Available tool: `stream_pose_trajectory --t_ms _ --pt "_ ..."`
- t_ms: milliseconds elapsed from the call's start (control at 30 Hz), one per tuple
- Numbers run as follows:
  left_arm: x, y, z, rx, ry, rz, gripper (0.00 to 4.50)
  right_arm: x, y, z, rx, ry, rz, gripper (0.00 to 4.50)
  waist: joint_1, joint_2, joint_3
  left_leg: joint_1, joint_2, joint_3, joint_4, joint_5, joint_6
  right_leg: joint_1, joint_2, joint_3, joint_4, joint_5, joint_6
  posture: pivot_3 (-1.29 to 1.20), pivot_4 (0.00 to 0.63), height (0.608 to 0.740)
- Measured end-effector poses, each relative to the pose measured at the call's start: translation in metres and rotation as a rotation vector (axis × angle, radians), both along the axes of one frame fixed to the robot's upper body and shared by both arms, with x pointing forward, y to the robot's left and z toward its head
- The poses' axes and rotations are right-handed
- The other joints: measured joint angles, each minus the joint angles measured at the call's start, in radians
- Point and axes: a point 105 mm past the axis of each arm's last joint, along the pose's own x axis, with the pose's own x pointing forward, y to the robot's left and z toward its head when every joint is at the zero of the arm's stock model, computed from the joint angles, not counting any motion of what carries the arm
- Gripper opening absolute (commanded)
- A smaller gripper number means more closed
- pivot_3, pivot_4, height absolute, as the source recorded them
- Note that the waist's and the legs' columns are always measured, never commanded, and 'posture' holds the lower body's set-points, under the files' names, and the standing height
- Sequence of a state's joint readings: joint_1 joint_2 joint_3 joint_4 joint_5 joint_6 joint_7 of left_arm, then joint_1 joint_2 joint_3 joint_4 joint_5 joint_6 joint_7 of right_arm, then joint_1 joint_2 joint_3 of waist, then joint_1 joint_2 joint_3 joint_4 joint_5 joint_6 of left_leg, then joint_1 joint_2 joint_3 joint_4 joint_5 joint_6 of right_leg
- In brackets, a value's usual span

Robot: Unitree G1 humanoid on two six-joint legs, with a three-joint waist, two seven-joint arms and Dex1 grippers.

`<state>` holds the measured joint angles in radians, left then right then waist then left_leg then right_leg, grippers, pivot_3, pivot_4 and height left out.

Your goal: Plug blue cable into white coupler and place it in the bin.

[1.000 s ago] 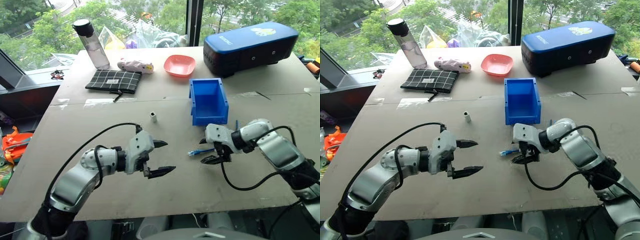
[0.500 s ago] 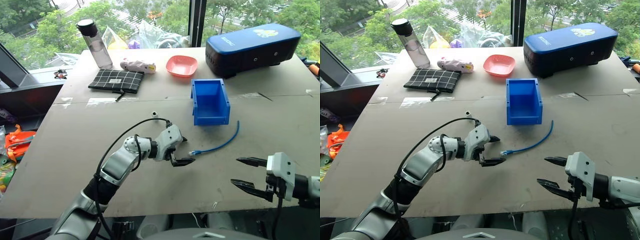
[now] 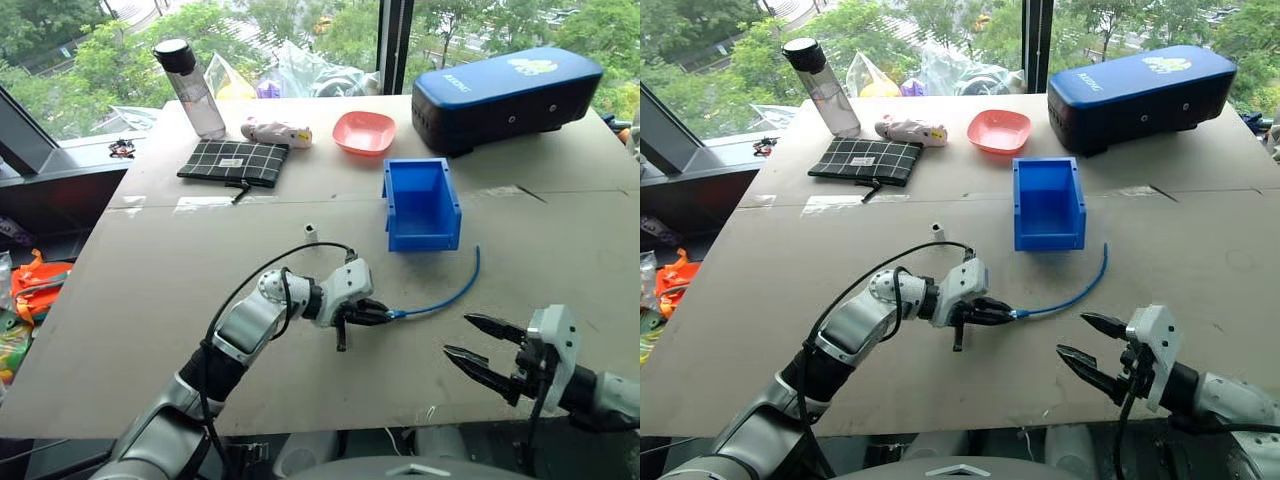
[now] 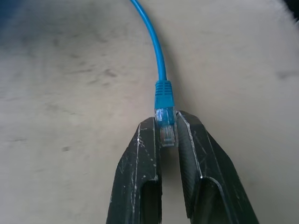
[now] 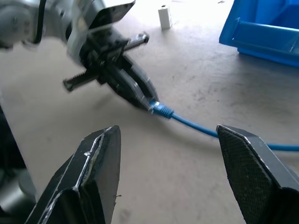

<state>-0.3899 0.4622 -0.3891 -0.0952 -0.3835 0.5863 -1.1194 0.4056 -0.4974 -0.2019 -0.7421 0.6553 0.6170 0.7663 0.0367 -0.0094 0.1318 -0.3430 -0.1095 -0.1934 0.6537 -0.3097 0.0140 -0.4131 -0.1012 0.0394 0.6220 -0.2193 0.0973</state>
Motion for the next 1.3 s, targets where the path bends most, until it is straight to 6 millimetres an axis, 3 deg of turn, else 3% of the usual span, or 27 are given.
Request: stream_pose_trajectory --t_ms 200,500,600,733,767,1033,1067,1133,1300 --pt "-0.003 0.008 0.057 -0.26 0.246 0.001 0.07 0.008 0.025 0.014 0.274 0.113 -0.009 3.27 -0.002 0.0 0.0 0.0 0.0 -0.002 0.0 0.0 0.0 0.0 0.0 -0.002 0.0 0.0 0.0 0.0 0.15 0.74" --pt "-0.015 0.005 0.07 -0.312 0.364 -0.033 0.07 0.02 0.046 0.055 0.596 0.133 0.005 3.27 -0.022 0.0 0.0 0.0 0.0 -0.003 0.0 0.001 -0.001 0.0 0.0 -0.003 0.001 0.0 0.0 0.0 0.15 0.74" --pt "-0.016 0.003 0.072 -0.328 0.378 -0.036 0.0 0.016 0.052 0.056 0.631 0.183 0.03 2.5 -0.022 0.0 0.0 0.0 0.0 -0.003 0.0 0.001 -0.001 0.0 0.001 -0.003 0.001 0.0 0.0 0.0 0.15 0.74" --pt "-0.018 0.001 0.076 -0.359 0.392 -0.047 0.0 0.014 0.054 0.053 0.642 0.212 0.034 0.42 -0.023 0.0 0.0 0.0 0.0 -0.003 0.0 0.001 -0.001 0.0 0.001 -0.003 0.001 0.0 0.0 0.0 0.15 0.74" --pt "-0.018 0.001 0.078 -0.37 0.393 -0.052 0.0 0.014 0.053 0.055 0.655 0.21 0.037 0.13 -0.023 0.0 0.0 0.0 0.0 -0.003 0.0 0.001 -0.001 0.0 0.001 -0.003 0.001 0.0 0.0 0.0 0.15 0.74" --pt "-0.018 0.0 0.084 -0.39 0.383 -0.068 0.0 0.014 0.051 0.06 0.686 0.2 0.04 0.01 -0.023 0.0 0.0 0.0 0.0 -0.003 0.0 0.001 -0.001 0.0 0.001 -0.002 0.001 0.0 0.0 0.0 0.15 0.74" --pt "-0.018 -0.001 0.084 -0.391 0.378 -0.068 0.97 0.014 0.051 0.06 0.687 0.2 0.039 0.0 -0.023 0.0 0.0 0.0 0.0 -0.002 0.0 0.001 -0.001 0.0 0.001 -0.002 0.001 0.0 0.0 0.0 0.15 0.74" --pt "-0.015 0.001 0.083 -0.381 0.348 -0.046 1.6 0.014 0.049 0.061 0.692 0.195 0.03 0.0 -0.023 0.0 0.0 0.0 0.0 -0.002 0.0 0.001 -0.001 0.0 0.001 -0.002 0.001 0.0 0.0 0.0 0.15 0.74" --pt "0.002 0.033 0.066 -0.285 0.144 0.171 3.96 0.017 0.045 0.06 0.693 0.185 0.006 0.0 -0.025 0.002 -0.001 0.002 0.0 -0.002 -0.002 0.001 -0.002 0.0 0.002 0.0 0.0 0.0 0.0 0.0 0.15 0.74"
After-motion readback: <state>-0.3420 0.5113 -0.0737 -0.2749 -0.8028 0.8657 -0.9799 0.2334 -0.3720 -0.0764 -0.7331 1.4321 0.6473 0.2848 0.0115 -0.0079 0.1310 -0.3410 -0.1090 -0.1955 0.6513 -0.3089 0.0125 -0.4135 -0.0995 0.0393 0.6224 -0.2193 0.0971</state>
